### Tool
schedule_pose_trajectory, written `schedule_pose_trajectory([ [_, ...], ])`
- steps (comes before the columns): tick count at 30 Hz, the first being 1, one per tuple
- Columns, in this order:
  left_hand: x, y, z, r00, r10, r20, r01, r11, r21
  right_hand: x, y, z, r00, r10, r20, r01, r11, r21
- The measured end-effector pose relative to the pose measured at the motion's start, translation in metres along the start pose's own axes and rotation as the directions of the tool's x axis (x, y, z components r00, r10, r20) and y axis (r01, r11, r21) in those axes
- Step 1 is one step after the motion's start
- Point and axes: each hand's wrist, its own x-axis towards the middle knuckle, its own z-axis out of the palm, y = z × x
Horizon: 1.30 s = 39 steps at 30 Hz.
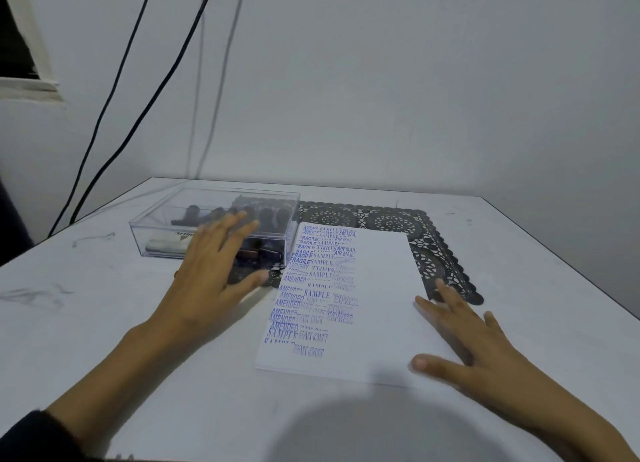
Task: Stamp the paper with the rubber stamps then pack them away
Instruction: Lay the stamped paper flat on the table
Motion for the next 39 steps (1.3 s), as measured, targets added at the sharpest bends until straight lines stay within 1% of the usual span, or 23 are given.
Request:
schedule_pose_trajectory([
  [2,-0.021,0.019,-0.013,0.997,0.012,0.077,-0.003,0.993,-0.119,-0.005,0.002,-0.006,0.999,-0.032,0.044,0.031,0.999,0.019],
  [3,-0.032,0.024,-0.018,0.989,0.033,0.144,-0.012,0.989,-0.146,-0.007,0.003,-0.009,0.996,-0.053,0.068,0.053,0.999,0.011],
  [5,-0.050,0.029,-0.022,0.951,0.079,0.300,-0.037,0.989,-0.142,-0.012,0.007,-0.012,0.993,-0.072,0.088,0.072,0.997,0.012],
  [6,-0.056,0.028,-0.022,0.932,0.086,0.352,-0.044,0.991,-0.126,-0.013,0.009,-0.013,0.994,-0.072,0.078,0.071,0.997,0.019],
  [8,-0.063,0.024,-0.020,0.917,0.082,0.390,-0.047,0.994,-0.100,-0.015,0.012,-0.012,0.998,-0.060,0.037,0.060,0.998,0.021],
  [11,-0.066,0.022,-0.016,0.921,0.096,0.377,-0.069,0.994,-0.085,-0.016,0.015,-0.008,0.999,-0.039,-0.016,0.040,0.998,0.038],
  [14,-0.065,0.023,-0.014,0.932,0.125,0.340,-0.102,0.991,-0.085,-0.016,0.015,-0.008,0.997,-0.051,-0.055,0.056,0.995,0.080],
  [19,-0.066,0.025,-0.012,0.950,0.151,0.272,-0.129,0.987,-0.098,-0.015,0.016,-0.009,0.996,-0.050,-0.070,0.056,0.995,0.079],
  [24,-0.064,0.028,-0.008,0.966,0.169,0.198,-0.160,0.985,-0.059,-0.013,0.020,-0.008,0.992,-0.079,-0.099,0.086,0.994,0.071],
  [28,-0.062,0.032,-0.005,0.967,0.176,0.186,-0.176,0.984,-0.021,-0.011,0.020,-0.008,0.981,-0.127,-0.150,0.140,0.987,0.082],
  [32,-0.059,0.035,0.000,0.964,0.173,0.203,-0.178,0.984,0.008,-0.009,0.021,-0.007,0.966,-0.166,-0.196,0.179,0.983,0.048],
  [35,-0.057,0.037,0.002,0.965,0.165,0.204,-0.170,0.985,0.008,-0.007,0.022,-0.005,0.965,-0.166,-0.204,0.170,0.985,0.003],
  [39,-0.054,0.039,0.003,0.966,0.155,0.208,-0.161,0.987,0.010,-0.006,0.025,-0.004,0.969,-0.147,-0.200,0.147,0.989,-0.016],
])
